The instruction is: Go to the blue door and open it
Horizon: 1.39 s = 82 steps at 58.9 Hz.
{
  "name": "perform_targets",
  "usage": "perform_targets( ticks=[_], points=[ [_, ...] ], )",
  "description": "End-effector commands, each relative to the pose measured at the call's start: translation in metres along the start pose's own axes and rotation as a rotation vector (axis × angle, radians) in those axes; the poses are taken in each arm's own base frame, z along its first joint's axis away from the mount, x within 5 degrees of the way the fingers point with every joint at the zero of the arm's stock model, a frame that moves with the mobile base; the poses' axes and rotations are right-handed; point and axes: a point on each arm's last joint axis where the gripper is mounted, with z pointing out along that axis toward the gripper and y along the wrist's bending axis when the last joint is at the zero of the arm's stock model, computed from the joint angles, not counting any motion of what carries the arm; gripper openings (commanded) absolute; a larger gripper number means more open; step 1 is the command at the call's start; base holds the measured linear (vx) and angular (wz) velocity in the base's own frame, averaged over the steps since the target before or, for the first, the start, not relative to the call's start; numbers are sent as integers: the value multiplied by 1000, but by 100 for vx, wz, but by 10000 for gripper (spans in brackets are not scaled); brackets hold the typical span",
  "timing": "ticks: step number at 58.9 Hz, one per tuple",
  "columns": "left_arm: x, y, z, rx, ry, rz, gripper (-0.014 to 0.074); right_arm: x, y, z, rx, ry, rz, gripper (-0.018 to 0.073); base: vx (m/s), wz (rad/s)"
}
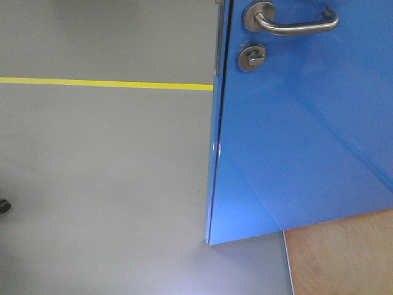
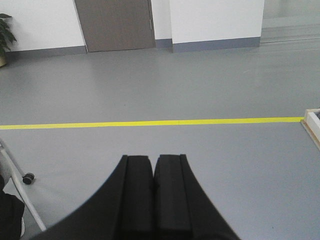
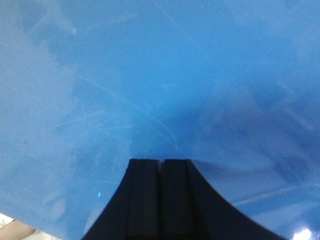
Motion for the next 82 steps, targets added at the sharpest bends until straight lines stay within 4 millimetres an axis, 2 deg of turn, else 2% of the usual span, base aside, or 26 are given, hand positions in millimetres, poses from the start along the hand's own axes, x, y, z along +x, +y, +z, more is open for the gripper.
perform_targets(
  ticks=[1,82],
  points=[
    [-8,0,-1,-4,-91,-10,70,-19,19,-17,-45,-134,-12,2,16,0],
    [-8,0,-1,-4,-91,-10,70,-19,19,-17,-45,-133,-12,2,10,-1]
  ],
)
